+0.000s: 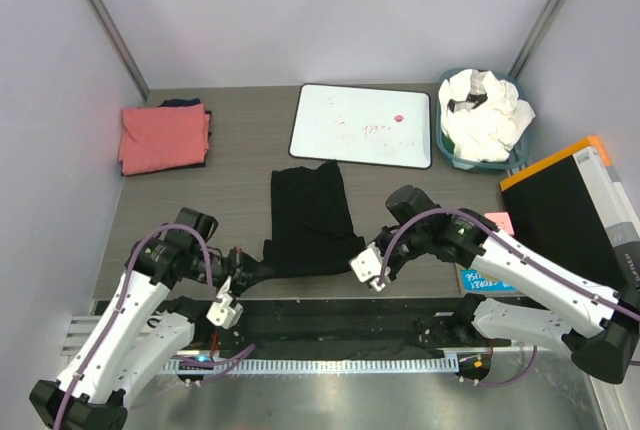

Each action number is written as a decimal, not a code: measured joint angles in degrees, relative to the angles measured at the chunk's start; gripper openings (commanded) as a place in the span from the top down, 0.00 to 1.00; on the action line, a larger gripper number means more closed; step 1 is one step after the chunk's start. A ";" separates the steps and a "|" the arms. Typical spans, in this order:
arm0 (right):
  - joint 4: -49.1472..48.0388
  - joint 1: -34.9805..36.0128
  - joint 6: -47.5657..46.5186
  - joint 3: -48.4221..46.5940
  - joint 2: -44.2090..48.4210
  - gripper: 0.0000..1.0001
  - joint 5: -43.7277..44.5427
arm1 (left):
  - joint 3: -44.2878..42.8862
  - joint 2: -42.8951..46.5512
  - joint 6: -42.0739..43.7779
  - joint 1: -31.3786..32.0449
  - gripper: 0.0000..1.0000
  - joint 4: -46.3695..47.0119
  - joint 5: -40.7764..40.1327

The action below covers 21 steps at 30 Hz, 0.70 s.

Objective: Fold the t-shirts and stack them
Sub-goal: Fold the long partially folded tshirt into a neat square

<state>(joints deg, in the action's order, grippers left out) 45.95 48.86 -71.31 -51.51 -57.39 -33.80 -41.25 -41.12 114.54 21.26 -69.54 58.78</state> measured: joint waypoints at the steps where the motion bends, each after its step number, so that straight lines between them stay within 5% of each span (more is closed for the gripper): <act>1: 0.46 0.59 0.46 -0.22 0.42 0.99 -0.04 | 0.00 0.92 -0.02 0.00 1.00 -1.05 0.74; 6: 0.70 1.49 1.44 -1.97 -0.68 0.99 1.55 | 0.24 2.60 -0.55 0.00 1.00 -1.64 1.70; 21: -11.08 -7.52 -6.34 -3.93 -13.75 0.99 12.33 | -0.15 -11.10 -14.78 -0.11 1.00 27.08 -8.83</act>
<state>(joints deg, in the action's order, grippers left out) 34.87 41.34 -77.65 -55.44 -71.13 -21.47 -41.41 -52.23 99.77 21.15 -42.46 49.95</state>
